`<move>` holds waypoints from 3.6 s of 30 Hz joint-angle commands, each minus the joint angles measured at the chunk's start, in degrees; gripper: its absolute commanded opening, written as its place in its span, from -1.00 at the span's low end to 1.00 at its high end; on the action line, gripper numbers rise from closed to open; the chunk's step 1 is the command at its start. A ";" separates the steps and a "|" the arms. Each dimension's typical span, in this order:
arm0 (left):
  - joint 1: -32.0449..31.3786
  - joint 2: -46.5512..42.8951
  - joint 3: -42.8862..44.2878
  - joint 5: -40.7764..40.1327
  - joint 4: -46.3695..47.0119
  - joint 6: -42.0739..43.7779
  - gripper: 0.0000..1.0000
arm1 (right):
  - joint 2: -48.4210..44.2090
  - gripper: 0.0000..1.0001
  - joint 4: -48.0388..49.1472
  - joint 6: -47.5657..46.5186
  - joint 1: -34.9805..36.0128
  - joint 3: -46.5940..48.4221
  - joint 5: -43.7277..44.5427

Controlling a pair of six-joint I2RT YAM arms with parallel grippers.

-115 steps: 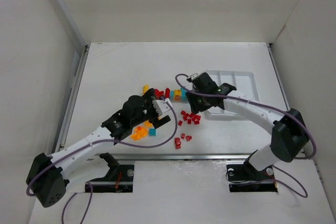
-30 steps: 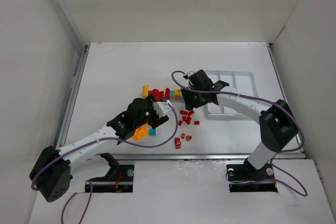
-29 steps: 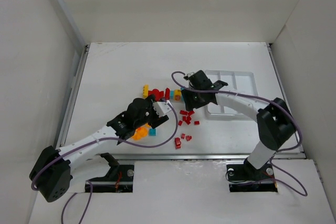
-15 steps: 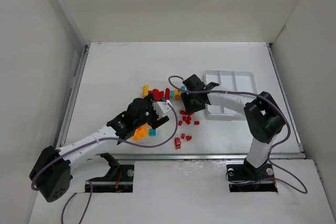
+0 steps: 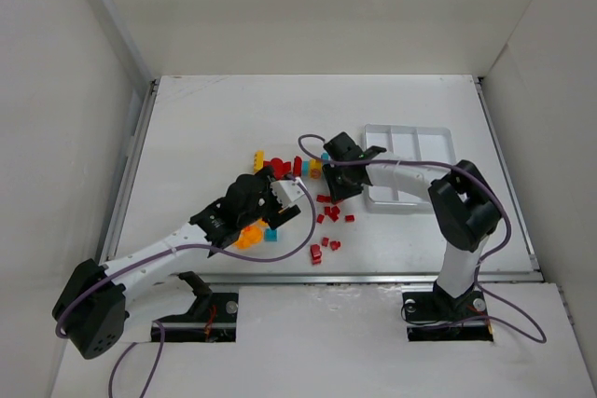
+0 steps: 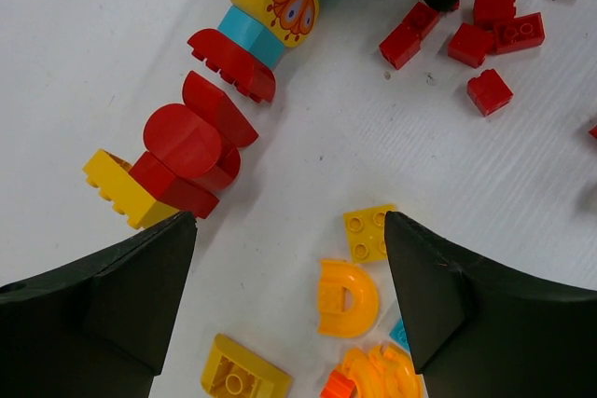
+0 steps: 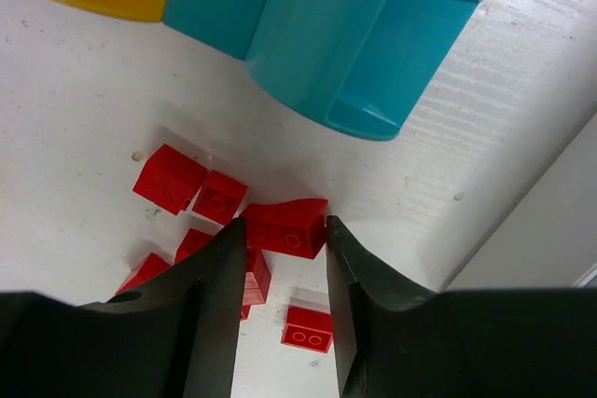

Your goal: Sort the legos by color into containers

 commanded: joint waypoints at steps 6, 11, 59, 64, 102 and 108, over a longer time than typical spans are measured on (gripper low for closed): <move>0.03 0.63 0.10 0.34 0.73 1.13 0.61 | -1.55 -0.51 -2.29 0.34 0.52 3.12 5.04; 0.03 5.35 1.85 6.14 2.40 6.13 0.80 | -14.10 -0.51 -3.97 3.68 -2.63 3.12 6.91; -0.41 47.65 39.56 27.77 -23.61 37.61 -0.07 | -14.84 -0.05 -0.10 -1.58 -18.81 -2.77 8.58; -0.93 48.79 39.57 24.96 -21.59 35.59 -0.41 | -15.36 -0.05 -0.10 -1.59 -18.81 -3.29 9.10; -9.03 55.40 56.44 27.07 2.94 9.22 1.00 | -26.44 0.19 -0.01 -3.42 -24.00 -3.29 9.29; -6.13 42.05 46.97 24.61 0.47 9.22 1.00 | -27.67 0.29 -0.01 -8.70 -24.00 -3.29 -2.10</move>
